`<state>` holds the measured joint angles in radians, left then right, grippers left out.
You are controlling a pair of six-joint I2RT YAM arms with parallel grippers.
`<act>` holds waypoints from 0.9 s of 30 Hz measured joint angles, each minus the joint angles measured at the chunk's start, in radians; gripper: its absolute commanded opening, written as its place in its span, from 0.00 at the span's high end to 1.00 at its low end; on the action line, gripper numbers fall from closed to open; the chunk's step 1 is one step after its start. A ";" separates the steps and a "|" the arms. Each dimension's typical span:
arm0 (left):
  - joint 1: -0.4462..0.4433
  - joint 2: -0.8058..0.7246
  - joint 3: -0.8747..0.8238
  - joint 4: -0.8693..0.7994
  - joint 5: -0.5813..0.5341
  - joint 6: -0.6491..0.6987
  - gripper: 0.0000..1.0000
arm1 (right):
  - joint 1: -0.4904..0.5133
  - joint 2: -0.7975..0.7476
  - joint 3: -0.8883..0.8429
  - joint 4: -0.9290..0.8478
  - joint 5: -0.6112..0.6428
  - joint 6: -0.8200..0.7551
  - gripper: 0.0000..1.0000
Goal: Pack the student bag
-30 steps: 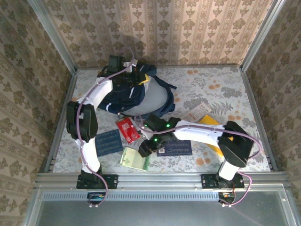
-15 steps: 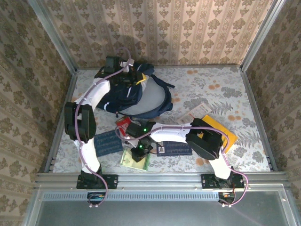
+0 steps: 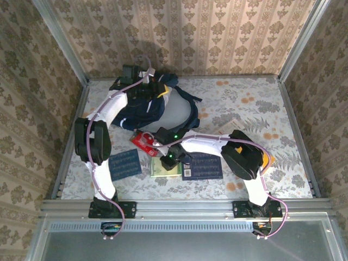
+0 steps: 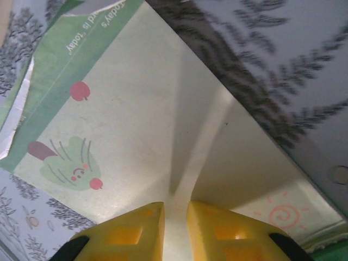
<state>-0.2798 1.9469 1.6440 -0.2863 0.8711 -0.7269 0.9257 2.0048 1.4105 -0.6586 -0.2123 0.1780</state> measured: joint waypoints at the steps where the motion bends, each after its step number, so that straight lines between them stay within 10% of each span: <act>1: 0.000 0.000 0.000 0.000 0.000 0.000 1.00 | -0.007 -0.013 -0.015 0.011 -0.005 0.000 0.73; 20: -0.103 0.091 0.010 -0.055 -0.076 0.042 0.86 | -0.118 -0.303 -0.400 0.291 -0.139 0.159 0.64; 27: -0.156 0.148 0.057 -0.172 -0.084 0.077 0.30 | -0.145 -0.378 -0.448 0.336 -0.136 0.195 0.62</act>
<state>-0.4362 2.0945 1.7012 -0.4580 0.7872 -0.6495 0.7803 1.6264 0.9623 -0.3229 -0.3485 0.3729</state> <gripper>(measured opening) 0.627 0.376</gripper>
